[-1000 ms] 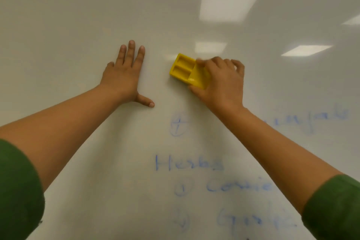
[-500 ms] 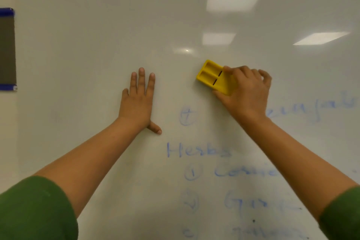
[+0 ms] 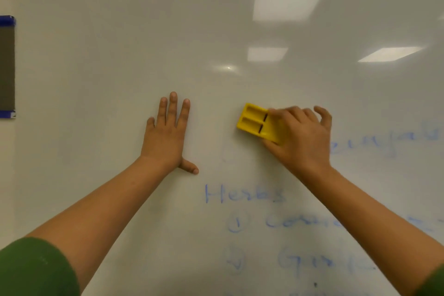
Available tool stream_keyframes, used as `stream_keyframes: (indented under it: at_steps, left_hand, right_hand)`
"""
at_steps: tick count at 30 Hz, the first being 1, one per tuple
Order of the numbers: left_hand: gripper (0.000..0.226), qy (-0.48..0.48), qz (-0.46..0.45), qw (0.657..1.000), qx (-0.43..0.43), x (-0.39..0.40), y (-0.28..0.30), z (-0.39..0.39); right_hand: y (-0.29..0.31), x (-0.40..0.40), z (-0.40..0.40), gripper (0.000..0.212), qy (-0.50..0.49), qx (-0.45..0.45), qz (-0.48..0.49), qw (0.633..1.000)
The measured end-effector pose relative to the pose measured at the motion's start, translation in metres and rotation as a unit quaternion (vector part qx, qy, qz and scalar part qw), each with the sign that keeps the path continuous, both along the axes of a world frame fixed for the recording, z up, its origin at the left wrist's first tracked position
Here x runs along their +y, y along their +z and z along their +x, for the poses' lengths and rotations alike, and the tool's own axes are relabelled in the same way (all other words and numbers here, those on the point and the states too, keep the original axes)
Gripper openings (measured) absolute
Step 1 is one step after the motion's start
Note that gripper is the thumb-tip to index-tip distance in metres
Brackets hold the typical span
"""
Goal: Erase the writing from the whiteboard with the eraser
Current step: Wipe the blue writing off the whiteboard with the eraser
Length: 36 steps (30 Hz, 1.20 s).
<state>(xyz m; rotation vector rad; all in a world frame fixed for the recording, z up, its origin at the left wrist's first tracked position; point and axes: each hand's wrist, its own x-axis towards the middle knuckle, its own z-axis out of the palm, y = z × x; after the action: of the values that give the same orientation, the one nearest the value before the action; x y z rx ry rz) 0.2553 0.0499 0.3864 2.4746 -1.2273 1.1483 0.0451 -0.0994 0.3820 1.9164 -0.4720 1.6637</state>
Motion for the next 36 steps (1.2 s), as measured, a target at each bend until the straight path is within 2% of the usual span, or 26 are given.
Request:
stream_keyframes:
  at_steps: [3, 7, 11, 14, 17, 19, 24, 27, 29, 32, 36]
  left_hand:
    - [0.154, -0.002, -0.003, 1.0, -0.003, 0.001, 0.001, -0.002]
    - [0.156, -0.006, -0.003, 1.0, 0.004, 0.004, 0.002, -0.004]
    - [0.155, 0.004, 0.005, 1.0, 0.007, 0.005, 0.001, -0.006]
    - [0.154, 0.01, 0.007, 1.0, 0.006, 0.003, 0.0, -0.005]
    - [0.152, 0.01, 0.003, 1.0, 0.007, 0.003, 0.0, -0.006]
    - [0.152, 0.01, 0.002, 1.0, 0.005, 0.004, 0.0, -0.008]
    - [0.154, 0.01, 0.004, 1.0, 0.017, 0.006, 0.001, -0.013]
    - [0.153, 0.021, 0.014, 1.0, 0.014, 0.009, 0.001, -0.013]
    - [0.153, 0.029, 0.022, 0.999, 0.004, 0.009, 0.002, -0.012]
    - [0.153, 0.036, 0.028, 0.999, -0.001, 0.008, 0.003, -0.012]
    - [0.154, 0.065, 0.033, 0.997, 0.0, 0.009, 0.005, -0.02]
  right_hand:
    - [0.004, 0.015, 0.028, 0.046, 0.02, -0.015, 0.021, 0.999]
    - [-0.033, 0.027, 0.045, 0.045, 0.024, 0.074, -0.025, 0.997]
    - [-0.052, 0.017, 0.019, 0.051, 0.001, 0.13, -0.055, 0.99]
    - [-0.032, 0.004, -0.002, 0.048, -0.021, 0.075, -0.045, 0.996]
    - [-0.006, 0.001, 0.0, 0.045, -0.003, -0.023, 0.017, 1.0]
    - [-0.003, 0.007, 0.015, 0.046, 0.016, -0.053, 0.042, 0.998]
    - [-0.043, 0.013, 0.031, 0.044, 0.047, 0.029, -0.018, 0.998]
    - [-0.059, 0.002, 0.007, 0.049, 0.037, 0.08, -0.049, 0.995]
    - [-0.057, -0.011, -0.016, 0.047, 0.02, 0.082, -0.058, 0.995]
    - [-0.039, -0.033, -0.05, 0.042, -0.002, 0.001, -0.027, 1.0]
    - [-0.024, -0.04, -0.053, 0.051, 0.024, -0.145, 0.085, 0.985]
